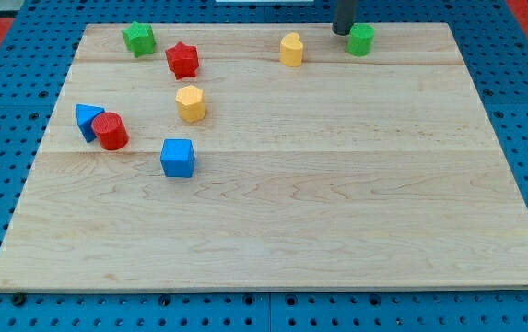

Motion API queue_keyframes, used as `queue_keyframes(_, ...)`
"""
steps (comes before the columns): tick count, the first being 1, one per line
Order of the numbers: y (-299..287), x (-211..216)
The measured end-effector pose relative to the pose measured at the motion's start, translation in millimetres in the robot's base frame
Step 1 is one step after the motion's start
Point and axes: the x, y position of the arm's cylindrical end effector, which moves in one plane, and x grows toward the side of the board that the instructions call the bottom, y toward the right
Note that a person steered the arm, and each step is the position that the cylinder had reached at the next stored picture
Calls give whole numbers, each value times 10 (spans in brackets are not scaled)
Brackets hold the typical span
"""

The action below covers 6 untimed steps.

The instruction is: Push yellow heart towards the top center

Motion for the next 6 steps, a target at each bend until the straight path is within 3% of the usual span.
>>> queue_keyframes(1,0,21)
queue_keyframes(3,-403,767)
queue_keyframes(4,-1057,398)
queue_keyframes(5,-754,440)
queue_keyframes(6,-817,140)
